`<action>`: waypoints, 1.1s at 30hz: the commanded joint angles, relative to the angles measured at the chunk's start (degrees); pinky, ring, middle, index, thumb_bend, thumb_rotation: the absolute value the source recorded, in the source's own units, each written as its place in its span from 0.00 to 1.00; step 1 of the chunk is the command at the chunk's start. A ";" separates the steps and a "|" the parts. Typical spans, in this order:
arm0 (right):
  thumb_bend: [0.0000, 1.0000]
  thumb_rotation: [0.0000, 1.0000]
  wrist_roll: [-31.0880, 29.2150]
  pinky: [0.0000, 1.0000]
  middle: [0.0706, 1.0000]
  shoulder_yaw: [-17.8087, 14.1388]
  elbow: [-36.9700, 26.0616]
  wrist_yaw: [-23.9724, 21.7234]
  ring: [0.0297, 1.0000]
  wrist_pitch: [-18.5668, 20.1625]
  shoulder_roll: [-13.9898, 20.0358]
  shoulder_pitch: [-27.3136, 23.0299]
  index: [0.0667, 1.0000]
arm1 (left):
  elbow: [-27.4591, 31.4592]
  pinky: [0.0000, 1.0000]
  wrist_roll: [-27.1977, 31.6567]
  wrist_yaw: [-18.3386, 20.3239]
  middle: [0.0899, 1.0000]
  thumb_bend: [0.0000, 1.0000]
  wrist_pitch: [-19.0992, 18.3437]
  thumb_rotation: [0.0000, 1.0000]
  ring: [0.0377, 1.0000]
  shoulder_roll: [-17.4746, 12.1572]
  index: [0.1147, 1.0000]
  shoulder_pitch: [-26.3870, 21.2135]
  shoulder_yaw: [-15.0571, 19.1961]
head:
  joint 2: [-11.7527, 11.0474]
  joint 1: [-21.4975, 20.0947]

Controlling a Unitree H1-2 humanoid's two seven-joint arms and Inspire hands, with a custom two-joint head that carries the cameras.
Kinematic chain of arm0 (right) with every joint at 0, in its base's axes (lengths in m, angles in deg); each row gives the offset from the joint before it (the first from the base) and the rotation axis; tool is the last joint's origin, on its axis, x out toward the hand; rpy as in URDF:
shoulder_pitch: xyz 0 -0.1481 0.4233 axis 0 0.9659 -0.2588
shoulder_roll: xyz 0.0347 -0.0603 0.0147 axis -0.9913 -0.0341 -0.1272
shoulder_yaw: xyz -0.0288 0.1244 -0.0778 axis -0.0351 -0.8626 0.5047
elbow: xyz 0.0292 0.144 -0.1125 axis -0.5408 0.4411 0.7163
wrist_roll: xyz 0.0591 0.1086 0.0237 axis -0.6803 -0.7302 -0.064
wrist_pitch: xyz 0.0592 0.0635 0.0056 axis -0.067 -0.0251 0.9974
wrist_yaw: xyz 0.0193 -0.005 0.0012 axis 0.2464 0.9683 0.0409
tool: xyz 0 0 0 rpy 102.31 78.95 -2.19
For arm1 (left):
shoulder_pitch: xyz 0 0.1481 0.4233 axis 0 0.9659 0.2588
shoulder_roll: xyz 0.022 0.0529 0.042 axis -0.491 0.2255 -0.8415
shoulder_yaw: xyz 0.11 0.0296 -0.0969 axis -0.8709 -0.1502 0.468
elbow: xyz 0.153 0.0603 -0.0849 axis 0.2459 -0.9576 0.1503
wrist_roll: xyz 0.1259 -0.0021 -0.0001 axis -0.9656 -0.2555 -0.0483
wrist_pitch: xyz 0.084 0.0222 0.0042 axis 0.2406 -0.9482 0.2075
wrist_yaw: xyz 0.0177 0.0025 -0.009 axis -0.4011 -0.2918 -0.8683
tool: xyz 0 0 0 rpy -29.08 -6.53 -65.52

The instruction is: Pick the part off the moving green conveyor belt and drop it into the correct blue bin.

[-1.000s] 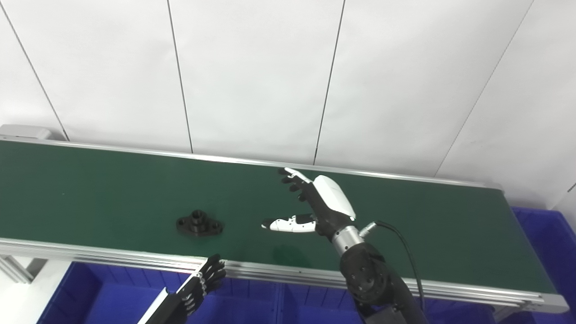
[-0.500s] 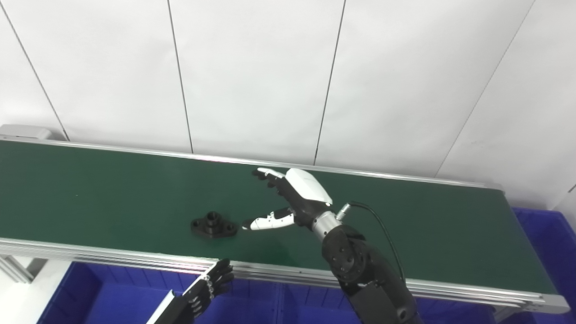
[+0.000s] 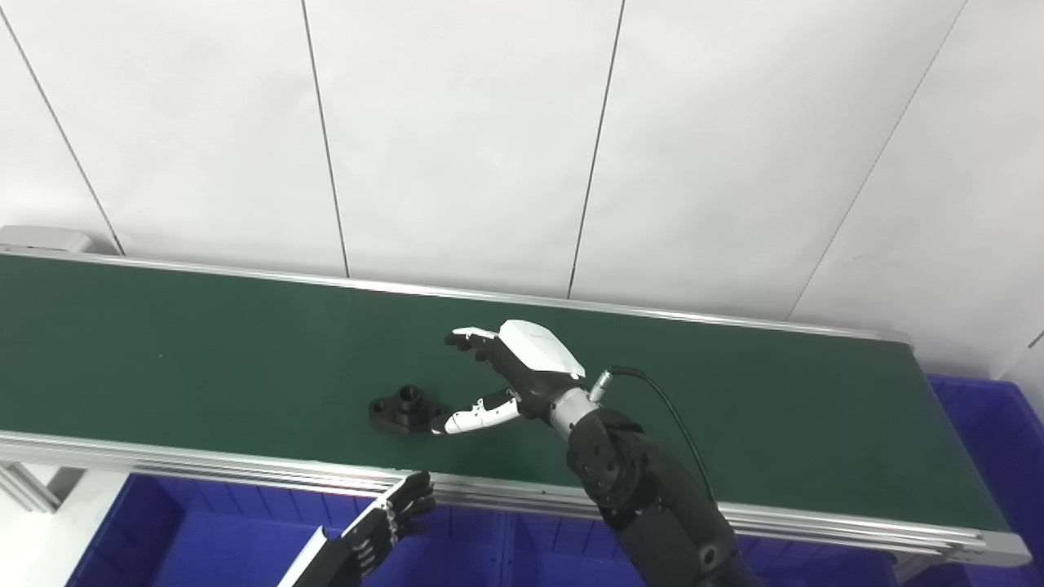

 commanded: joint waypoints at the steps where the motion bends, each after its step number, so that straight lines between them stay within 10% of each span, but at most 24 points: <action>1: 0.80 0.44 0.81 0.73 0.84 0.40 0.17 0.08 0.81 0.16 -0.73 -4.13 0.85 | 1.78 0.88 0.32 -0.99 0.94 0.72 2.14 0.42 0.91 -0.42 0.93 0.05 -0.51 | 0.22 0.31; 33: 0.80 0.38 9.82 0.71 0.79 9.99 9.83 0.11 0.76 -1.89 1.14 -7.92 0.82 | 4.45 0.90 -1.56 -8.18 0.95 0.73 2.12 0.45 0.92 -1.60 0.94 1.47 -5.76 | 2.75 2.31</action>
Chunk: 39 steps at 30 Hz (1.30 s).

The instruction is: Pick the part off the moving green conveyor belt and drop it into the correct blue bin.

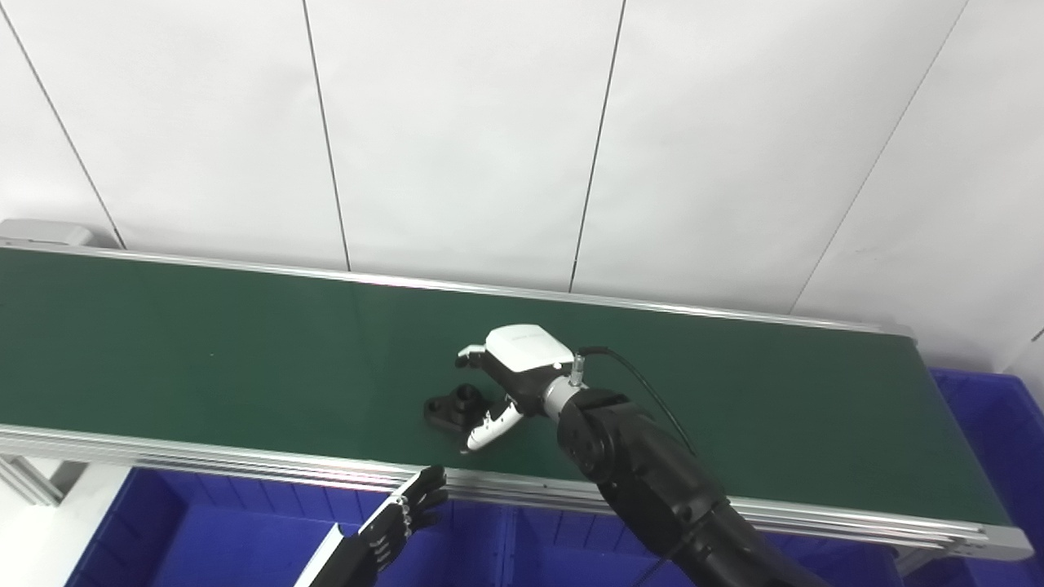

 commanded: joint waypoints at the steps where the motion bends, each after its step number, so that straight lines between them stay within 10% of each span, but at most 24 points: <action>1: 0.80 0.38 0.81 0.70 0.78 0.41 -0.10 1.83 0.75 -1.81 -0.64 -1.40 0.81 | 2.25 0.90 0.48 -0.85 0.95 0.73 2.12 0.45 0.92 -0.30 0.94 0.02 -0.12 | 0.12 -0.05; 16: 0.69 0.28 0.81 0.63 0.75 2.25 3.33 3.65 0.71 -2.01 -0.46 2.52 0.78 | 3.01 0.89 0.69 -2.05 0.94 0.72 2.08 0.44 0.91 -0.84 0.93 0.47 -0.35 | 1.08 -0.46; 20: 0.53 0.01 -0.10 0.30 0.40 1.62 2.02 3.14 0.35 -1.57 0.24 4.11 0.51 | 3.09 0.89 0.89 -2.11 0.94 0.72 2.12 0.44 0.91 -0.78 0.94 0.53 -0.36 | 1.14 -0.54; 39: 0.52 0.00 -1.40 0.30 0.39 -1.56 -7.11 6.39 0.35 -2.34 2.72 6.19 0.49 | 2.92 0.89 2.45 -1.46 0.94 0.69 2.12 0.40 0.91 -1.77 0.93 -0.37 -0.70 | 1.29 -2.15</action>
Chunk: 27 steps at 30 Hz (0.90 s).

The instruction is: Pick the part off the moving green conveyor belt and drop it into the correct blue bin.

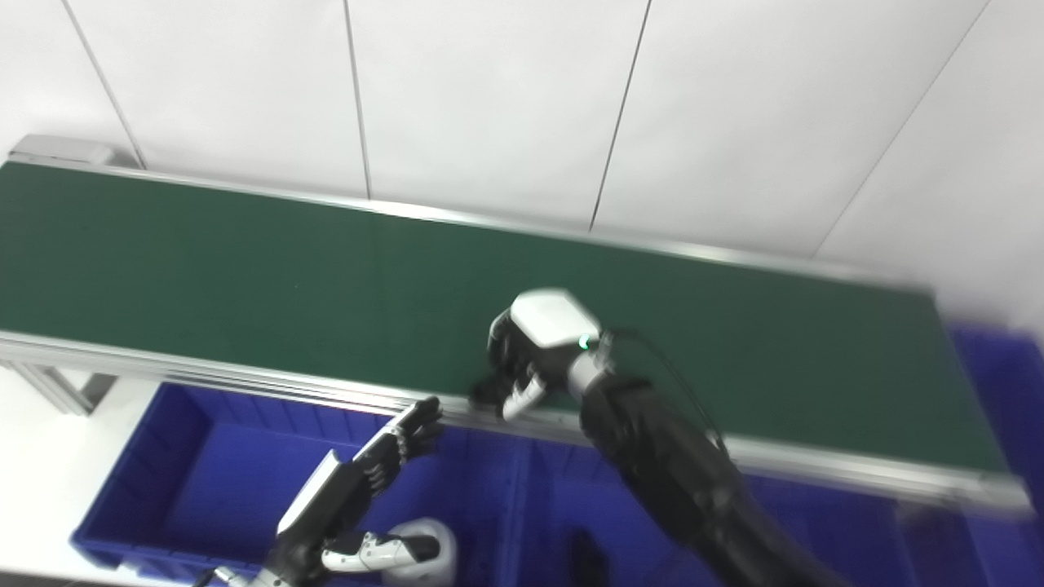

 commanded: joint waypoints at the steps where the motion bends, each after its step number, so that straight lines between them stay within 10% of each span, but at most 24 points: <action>1: 0.52 0.00 -0.27 0.31 0.39 -1.45 -2.45 2.17 0.36 -1.88 0.70 -0.54 0.49 | 1.03 0.89 0.57 -0.16 0.94 0.69 1.74 0.40 0.91 0.18 0.93 -0.73 -0.24 | 0.06 0.04; 27: 0.52 0.00 -3.82 0.29 0.37 -13.96 -38.24 -0.39 0.33 -0.18 2.03 14.83 0.49 | 1.53 0.90 1.53 0.22 0.94 0.69 1.65 0.40 0.92 -0.98 0.93 -1.17 -0.51 | 1.49 -1.89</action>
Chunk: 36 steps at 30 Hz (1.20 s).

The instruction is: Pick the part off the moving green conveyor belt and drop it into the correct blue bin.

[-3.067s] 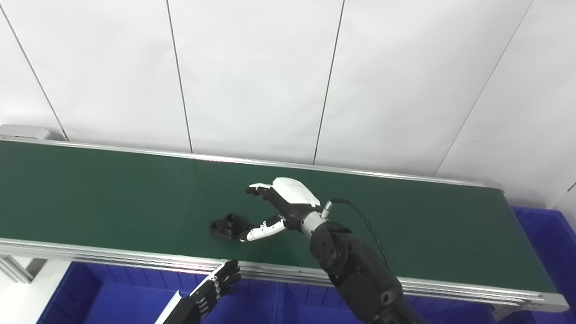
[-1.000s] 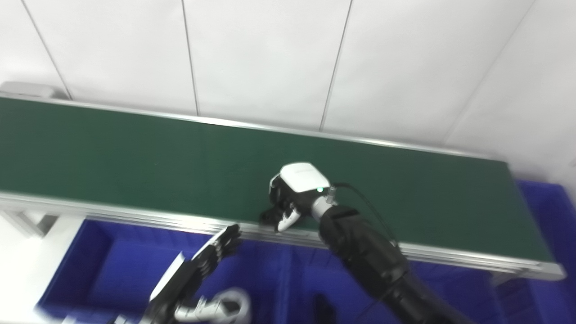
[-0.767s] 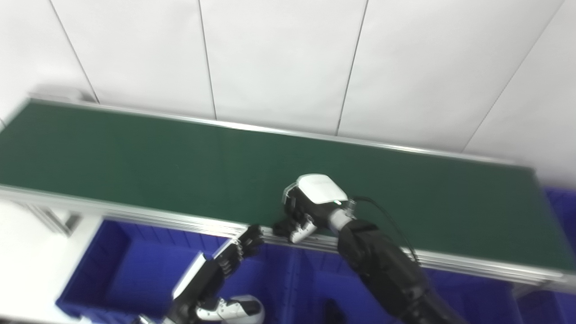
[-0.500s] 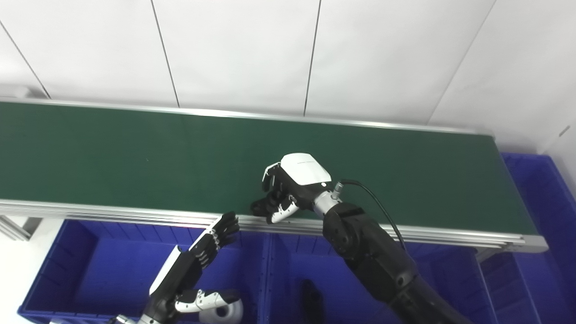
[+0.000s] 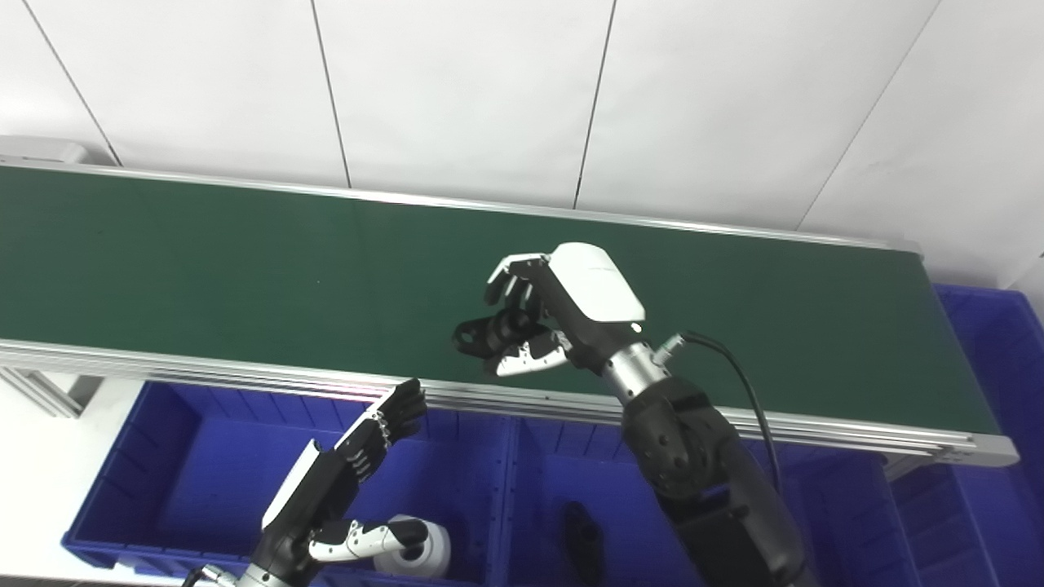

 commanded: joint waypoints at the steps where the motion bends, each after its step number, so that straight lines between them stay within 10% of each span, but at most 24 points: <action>1: 0.52 0.00 -0.53 0.29 0.37 -0.93 -3.45 0.41 0.33 -0.94 -0.15 -0.35 0.49 | 1.79 0.90 0.69 -0.11 0.94 0.69 1.66 0.40 0.92 -0.55 0.93 -0.43 -0.07 | 0.48 -0.09; 17: 0.52 0.00 -2.55 0.25 0.36 -7.76 -18.77 -1.65 0.30 2.44 0.22 16.26 0.48 | 5.84 0.88 -0.31 -1.08 0.93 0.70 -1.75 0.49 0.91 -3.04 0.93 -1.76 0.89 | 7.84 -6.04; 28: 0.52 0.00 -7.80 0.22 0.37 -13.67 -13.04 3.42 0.28 -0.20 2.00 28.09 0.48 | 9.00 0.87 -0.69 -1.56 0.93 0.73 -7.78 0.48 0.90 -2.96 0.93 -4.35 0.62 | 11.45 -4.37; 36: 0.52 0.00 -5.20 0.21 0.40 -13.49 -3.90 7.33 0.27 0.43 2.97 27.21 0.47 | 10.29 0.87 -0.60 -1.55 0.93 0.74 -9.47 0.50 0.91 -3.38 0.93 -4.26 0.59 | 12.60 -5.02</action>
